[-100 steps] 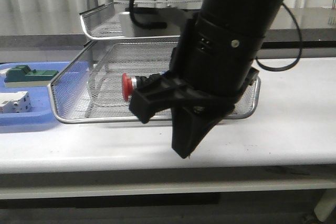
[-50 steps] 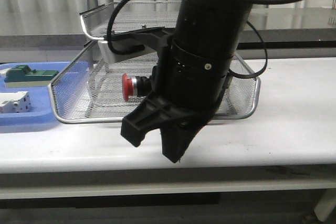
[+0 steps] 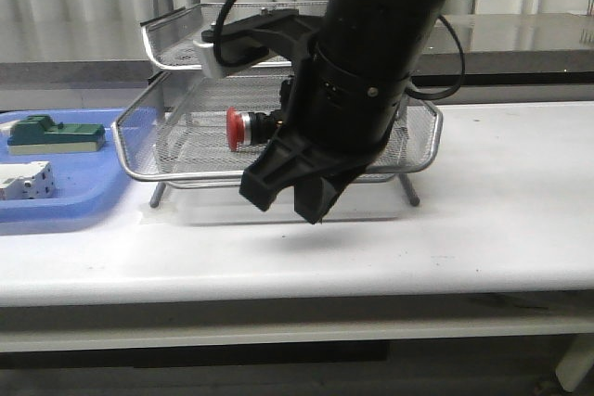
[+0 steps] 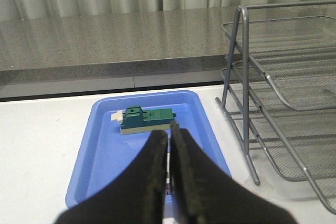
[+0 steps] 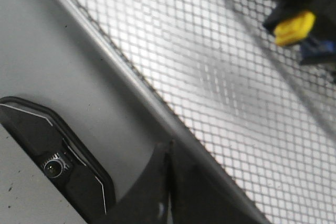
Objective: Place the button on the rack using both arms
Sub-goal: 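Push the middle tier back into the rack with the right gripper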
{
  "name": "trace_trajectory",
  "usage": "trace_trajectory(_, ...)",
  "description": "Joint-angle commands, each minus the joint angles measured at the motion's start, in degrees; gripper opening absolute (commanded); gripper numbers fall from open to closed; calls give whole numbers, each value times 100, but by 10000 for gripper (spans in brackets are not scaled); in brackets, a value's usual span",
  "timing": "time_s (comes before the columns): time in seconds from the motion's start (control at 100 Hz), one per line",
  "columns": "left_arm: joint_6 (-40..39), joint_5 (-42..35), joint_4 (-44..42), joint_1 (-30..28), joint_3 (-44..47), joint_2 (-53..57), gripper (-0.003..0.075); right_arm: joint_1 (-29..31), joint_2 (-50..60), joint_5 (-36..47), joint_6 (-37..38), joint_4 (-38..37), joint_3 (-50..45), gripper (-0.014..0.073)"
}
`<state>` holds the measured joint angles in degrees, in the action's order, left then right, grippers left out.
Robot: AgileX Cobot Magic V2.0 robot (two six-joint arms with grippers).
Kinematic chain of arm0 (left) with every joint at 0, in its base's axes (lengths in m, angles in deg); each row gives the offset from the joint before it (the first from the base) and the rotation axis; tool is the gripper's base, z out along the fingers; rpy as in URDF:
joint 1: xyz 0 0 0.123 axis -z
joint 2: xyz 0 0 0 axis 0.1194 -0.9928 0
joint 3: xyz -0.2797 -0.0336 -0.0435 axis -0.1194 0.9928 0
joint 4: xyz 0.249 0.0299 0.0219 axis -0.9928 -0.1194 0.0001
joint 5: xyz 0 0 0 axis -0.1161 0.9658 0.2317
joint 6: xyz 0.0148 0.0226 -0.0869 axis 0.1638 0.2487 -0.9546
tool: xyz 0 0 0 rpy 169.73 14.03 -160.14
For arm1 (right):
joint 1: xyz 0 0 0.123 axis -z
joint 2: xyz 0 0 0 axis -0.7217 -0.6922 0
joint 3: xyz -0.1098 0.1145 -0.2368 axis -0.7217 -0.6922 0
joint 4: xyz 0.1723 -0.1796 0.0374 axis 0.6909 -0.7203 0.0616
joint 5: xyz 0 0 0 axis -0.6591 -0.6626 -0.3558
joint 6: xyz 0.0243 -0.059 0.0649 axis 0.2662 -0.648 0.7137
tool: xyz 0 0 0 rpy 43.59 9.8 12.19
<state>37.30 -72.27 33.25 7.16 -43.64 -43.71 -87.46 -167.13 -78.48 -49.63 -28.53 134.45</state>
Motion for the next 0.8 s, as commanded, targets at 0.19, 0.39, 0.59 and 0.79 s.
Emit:
trace_trajectory(0.19,-50,-466,74,-14,-160,-16,4,508,-328,394,-42,-273,955,-67)
trace_trajectory(0.39,-50,-466,74,-14,-160,-16,4,660,-614,354,-42,-394,1467,-67)
trace_trajectory(0.59,-50,-466,74,-14,-160,-16,4,756,-633,368,-42,-501,1675,-67)
trace_trajectory(0.79,-50,-466,74,-14,-160,-16,4,764,-627,159,-37,-489,1675,-67)
